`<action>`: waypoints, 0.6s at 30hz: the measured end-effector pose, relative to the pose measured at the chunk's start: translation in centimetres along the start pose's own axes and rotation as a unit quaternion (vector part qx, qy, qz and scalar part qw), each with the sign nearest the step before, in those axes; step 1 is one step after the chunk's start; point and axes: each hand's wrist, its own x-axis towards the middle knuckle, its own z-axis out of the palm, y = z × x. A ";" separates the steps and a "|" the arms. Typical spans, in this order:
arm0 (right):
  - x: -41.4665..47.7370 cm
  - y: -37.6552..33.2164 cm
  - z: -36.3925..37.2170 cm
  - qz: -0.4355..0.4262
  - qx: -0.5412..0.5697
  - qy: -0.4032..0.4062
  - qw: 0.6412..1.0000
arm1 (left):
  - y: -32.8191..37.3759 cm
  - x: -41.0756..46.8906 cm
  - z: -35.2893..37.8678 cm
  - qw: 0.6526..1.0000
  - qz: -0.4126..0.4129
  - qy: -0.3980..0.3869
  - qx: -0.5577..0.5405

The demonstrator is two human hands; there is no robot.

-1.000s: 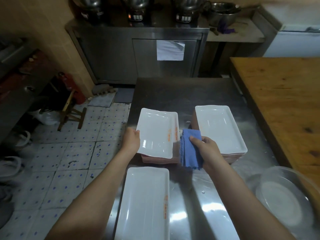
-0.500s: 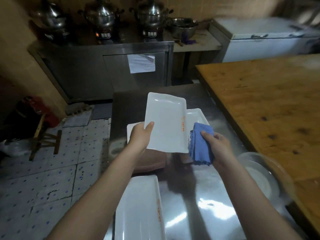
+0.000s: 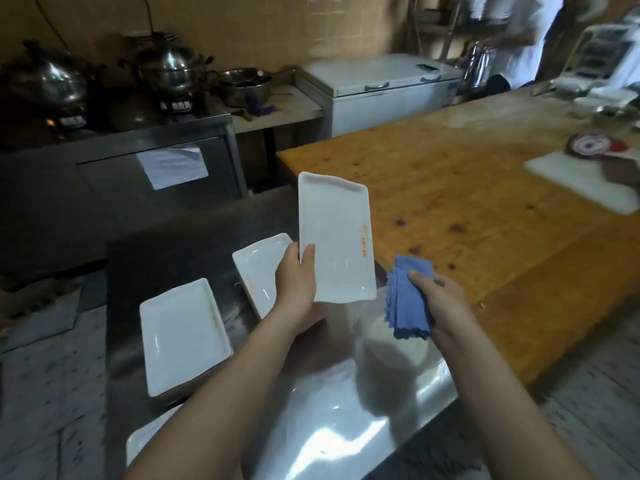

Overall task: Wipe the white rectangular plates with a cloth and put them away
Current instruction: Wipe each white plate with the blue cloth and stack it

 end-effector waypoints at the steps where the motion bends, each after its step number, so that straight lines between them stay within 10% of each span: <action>1: 0.2 -0.1 -0.5 0.001 -0.001 0.004 1.000 | 0.2 -0.3 0.8 1.000 0.016 -0.006 0.005; 12: 0.6 -0.1 -3.7 0.003 0.013 0.023 1.000 | 1.5 -2.5 6.0 0.994 0.094 -0.054 0.034; 18: -1.0 -1.6 -1.5 -0.030 0.062 -0.033 0.997 | 2.1 -3.2 5.4 0.988 -0.084 -0.093 -0.091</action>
